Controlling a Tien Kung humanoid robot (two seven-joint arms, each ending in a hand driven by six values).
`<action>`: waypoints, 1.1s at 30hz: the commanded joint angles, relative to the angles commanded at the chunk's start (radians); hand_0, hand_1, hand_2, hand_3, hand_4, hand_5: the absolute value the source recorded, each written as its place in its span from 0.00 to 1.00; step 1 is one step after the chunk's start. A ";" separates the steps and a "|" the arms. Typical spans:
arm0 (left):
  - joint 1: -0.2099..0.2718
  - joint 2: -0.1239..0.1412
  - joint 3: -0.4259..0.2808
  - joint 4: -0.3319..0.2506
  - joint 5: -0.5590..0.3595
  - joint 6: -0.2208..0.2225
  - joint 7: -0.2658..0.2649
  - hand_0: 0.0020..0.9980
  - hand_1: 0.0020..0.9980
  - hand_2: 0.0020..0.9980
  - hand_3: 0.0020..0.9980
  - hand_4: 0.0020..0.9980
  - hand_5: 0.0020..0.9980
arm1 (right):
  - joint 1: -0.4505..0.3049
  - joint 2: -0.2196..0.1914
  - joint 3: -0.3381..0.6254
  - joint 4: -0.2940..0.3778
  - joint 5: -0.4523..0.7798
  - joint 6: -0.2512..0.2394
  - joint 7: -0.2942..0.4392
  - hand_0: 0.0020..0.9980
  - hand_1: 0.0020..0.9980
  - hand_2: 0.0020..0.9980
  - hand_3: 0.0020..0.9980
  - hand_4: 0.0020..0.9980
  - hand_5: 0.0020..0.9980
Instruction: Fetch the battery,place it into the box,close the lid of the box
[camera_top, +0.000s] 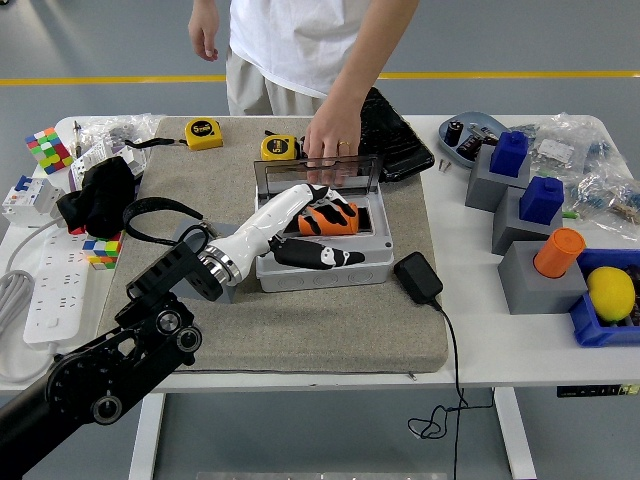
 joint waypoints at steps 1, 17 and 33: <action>-0.007 -0.006 0.003 -0.001 -0.007 0.001 -0.003 0.38 0.59 0.57 0.59 1.00 0.41 | 0.000 0.000 0.000 0.000 0.001 0.000 0.000 0.61 0.66 0.68 0.58 0.98 0.56; -0.043 0.010 -0.119 0.026 0.074 0.045 -0.051 0.67 0.74 0.71 0.74 1.00 0.41 | 0.002 -0.001 -0.002 0.000 0.004 0.000 0.000 0.61 0.66 0.68 0.59 0.98 0.56; -0.120 0.000 -0.125 0.175 0.196 0.030 -0.029 0.83 0.81 0.75 0.77 1.00 0.41 | 0.001 -0.001 -0.004 0.000 0.006 0.000 -0.002 0.61 0.66 0.68 0.58 0.98 0.56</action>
